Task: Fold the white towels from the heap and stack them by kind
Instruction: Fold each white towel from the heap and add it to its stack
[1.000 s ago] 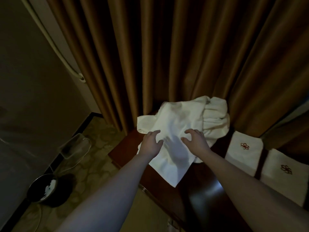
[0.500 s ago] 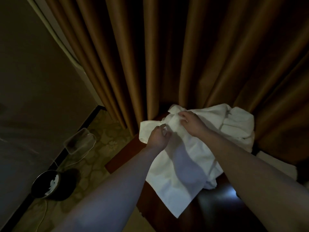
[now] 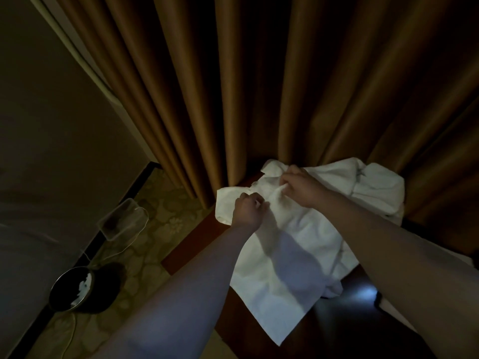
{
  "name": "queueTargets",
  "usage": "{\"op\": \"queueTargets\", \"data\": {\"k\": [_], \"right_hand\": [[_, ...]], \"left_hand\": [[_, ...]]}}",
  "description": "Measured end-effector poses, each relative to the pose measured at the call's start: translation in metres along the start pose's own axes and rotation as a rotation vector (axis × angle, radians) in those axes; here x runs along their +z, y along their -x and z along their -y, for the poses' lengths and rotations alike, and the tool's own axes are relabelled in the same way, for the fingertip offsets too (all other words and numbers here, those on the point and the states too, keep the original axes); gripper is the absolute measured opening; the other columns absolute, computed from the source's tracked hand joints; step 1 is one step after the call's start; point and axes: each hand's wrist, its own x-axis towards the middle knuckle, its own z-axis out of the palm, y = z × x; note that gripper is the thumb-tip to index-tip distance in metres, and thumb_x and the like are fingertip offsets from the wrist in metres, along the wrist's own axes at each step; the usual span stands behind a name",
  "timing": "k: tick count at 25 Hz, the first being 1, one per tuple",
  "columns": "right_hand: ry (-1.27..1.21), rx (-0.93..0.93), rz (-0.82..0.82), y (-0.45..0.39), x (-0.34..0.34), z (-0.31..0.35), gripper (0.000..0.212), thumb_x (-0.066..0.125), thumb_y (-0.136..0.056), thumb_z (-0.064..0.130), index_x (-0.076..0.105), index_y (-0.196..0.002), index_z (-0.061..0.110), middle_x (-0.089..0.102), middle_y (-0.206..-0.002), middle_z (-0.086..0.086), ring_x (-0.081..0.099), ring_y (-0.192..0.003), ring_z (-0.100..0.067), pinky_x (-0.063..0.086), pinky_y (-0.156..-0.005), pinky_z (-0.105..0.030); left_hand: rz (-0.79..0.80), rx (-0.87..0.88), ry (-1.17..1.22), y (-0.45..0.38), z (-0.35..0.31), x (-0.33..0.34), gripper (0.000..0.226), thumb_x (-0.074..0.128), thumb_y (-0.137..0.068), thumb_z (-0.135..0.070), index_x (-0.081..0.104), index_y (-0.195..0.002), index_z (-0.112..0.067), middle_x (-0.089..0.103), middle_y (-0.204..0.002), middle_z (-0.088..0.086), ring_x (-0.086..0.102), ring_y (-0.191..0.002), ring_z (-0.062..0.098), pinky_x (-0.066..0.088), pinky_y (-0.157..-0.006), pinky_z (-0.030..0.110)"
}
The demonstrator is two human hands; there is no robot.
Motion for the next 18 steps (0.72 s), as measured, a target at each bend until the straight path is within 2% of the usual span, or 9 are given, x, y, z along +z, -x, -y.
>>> {"op": "queueTargets", "data": {"k": [2,4,7,10,12,15,18], "right_hand": [[-0.04,-0.041,-0.128,0.014,-0.01,0.004,0.014,0.059,-0.083,0.019,0.048,-0.083,0.026,0.042,-0.099,0.011,0.047,-0.105,-0.018,0.041,-0.088,-0.032],[-0.034,-0.053,-0.25,0.032,-0.025,0.01,0.012,0.059,-0.082,0.017,0.048,-0.082,0.022,0.046,-0.093,0.009,0.048,-0.099,-0.018,0.037,-0.079,-0.028],[-0.023,-0.033,-0.368,0.059,-0.057,0.021,0.007,0.06,-0.083,0.016,0.054,-0.086,0.014,0.051,-0.092,0.002,0.047,-0.095,-0.019,0.031,-0.073,-0.027],[-0.088,0.036,-0.475,0.086,-0.097,0.039,0.006,0.057,-0.083,0.021,0.052,-0.086,0.02,0.049,-0.09,0.004,0.048,-0.091,-0.018,0.032,-0.071,-0.029],[-0.165,0.124,-0.577,0.107,-0.126,0.055,0.004,0.057,-0.085,0.021,0.055,-0.088,0.022,0.05,-0.09,0.002,0.051,-0.085,-0.017,0.04,-0.07,-0.032],[-0.302,0.191,-0.711,0.143,-0.158,0.086,0.011,0.056,-0.088,0.02,0.053,-0.082,0.029,0.057,-0.081,-0.001,0.053,-0.072,-0.013,0.043,-0.064,-0.031],[-0.331,0.235,-0.813,0.178,-0.176,0.117,0.003,0.055,-0.092,0.024,0.054,-0.089,0.025,0.059,-0.082,-0.001,0.054,-0.069,-0.011,0.045,-0.061,-0.028]], "left_hand": [[0.001,0.095,0.074,0.004,-0.007,-0.006,0.019,0.056,-0.095,-0.031,0.059,-0.098,-0.012,0.056,-0.099,0.01,0.053,-0.095,0.025,0.043,-0.083,0.034],[0.058,0.177,0.113,0.014,-0.023,-0.019,0.018,0.049,-0.099,-0.03,0.05,-0.095,-0.012,0.058,-0.087,0.009,0.055,-0.083,0.025,0.041,-0.073,0.036],[0.091,0.297,0.125,0.023,-0.055,-0.041,0.017,0.043,-0.101,-0.033,0.046,-0.097,-0.017,0.056,-0.078,0.004,0.055,-0.074,0.024,0.039,-0.065,0.036],[0.079,0.437,0.139,0.034,-0.094,-0.07,0.016,0.042,-0.101,-0.036,0.045,-0.098,-0.021,0.055,-0.074,0.001,0.054,-0.068,0.019,0.036,-0.059,0.033],[0.077,0.541,0.16,0.045,-0.124,-0.09,0.016,0.041,-0.102,-0.035,0.044,-0.097,-0.02,0.051,-0.068,-0.003,0.05,-0.062,0.014,0.034,-0.056,0.032],[0.044,0.7,0.183,0.067,-0.16,-0.121,0.013,0.042,-0.102,-0.03,0.045,-0.096,-0.019,0.045,-0.062,-0.007,0.045,-0.057,0.007,0.032,-0.054,0.029],[0.061,0.767,0.219,0.087,-0.178,-0.143,0.012,0.046,-0.1,-0.032,0.047,-0.091,-0.023,0.049,-0.066,-0.006,0.048,-0.062,0.011,0.038,-0.06,0.034]]}}
